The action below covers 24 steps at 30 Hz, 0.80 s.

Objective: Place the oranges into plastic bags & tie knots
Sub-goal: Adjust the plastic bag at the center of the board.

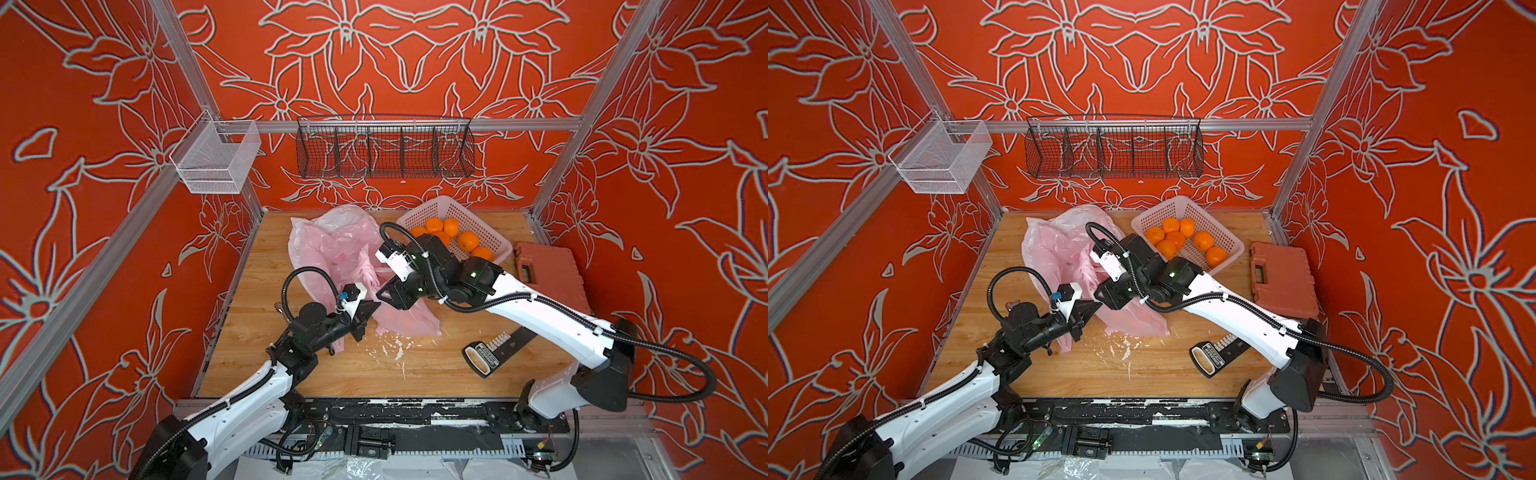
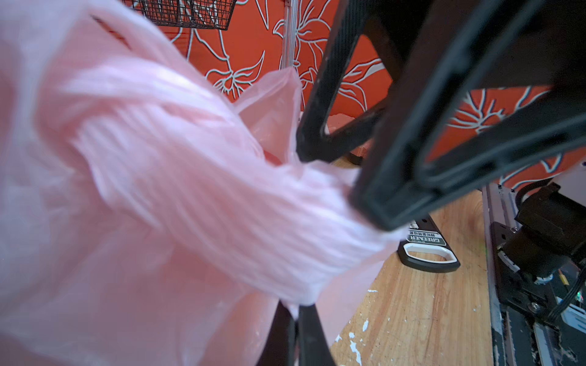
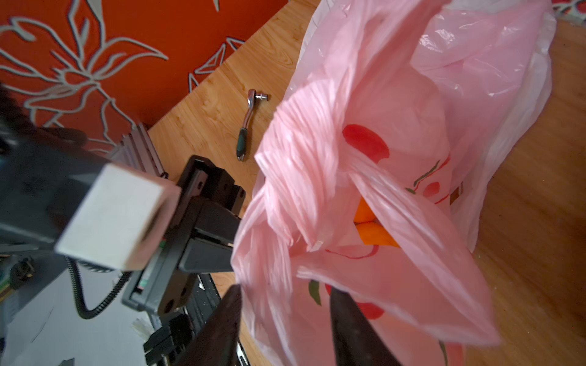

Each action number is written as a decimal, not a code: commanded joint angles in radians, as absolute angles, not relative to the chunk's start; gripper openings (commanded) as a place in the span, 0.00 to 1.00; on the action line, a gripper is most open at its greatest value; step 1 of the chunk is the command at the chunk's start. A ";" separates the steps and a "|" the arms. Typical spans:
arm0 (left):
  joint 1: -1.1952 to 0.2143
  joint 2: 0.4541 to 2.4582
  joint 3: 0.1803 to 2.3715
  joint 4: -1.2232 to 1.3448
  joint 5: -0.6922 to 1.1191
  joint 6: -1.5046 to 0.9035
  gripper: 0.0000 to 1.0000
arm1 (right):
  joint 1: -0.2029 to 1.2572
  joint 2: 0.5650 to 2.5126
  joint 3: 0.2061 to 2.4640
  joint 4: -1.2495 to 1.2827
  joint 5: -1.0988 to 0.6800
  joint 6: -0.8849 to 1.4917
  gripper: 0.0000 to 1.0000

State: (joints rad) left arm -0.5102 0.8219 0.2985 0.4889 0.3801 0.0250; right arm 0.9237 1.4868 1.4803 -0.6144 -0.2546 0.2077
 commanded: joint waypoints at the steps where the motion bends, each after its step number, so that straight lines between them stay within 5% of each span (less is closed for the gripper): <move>1: -0.505 0.815 0.291 0.521 0.391 0.020 0.00 | 0.931 1.413 1.433 -0.568 -0.297 0.179 0.63; 17: -0.505 0.814 0.294 0.521 0.391 0.022 0.00 | 1.011 1.478 1.449 -0.612 -0.128 0.021 0.68; 19: -0.505 0.816 0.293 0.523 0.391 0.021 0.00 | 1.016 1.489 1.451 -0.607 -0.097 0.026 0.61; 24: -0.504 0.810 0.292 0.515 0.390 0.023 0.00 | 1.020 1.500 1.450 -0.572 -0.046 0.069 0.19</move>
State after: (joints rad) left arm -0.5102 0.8219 0.2985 0.4889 0.3801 0.0250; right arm 1.0164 1.4925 1.4387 -0.5941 -0.1028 0.0631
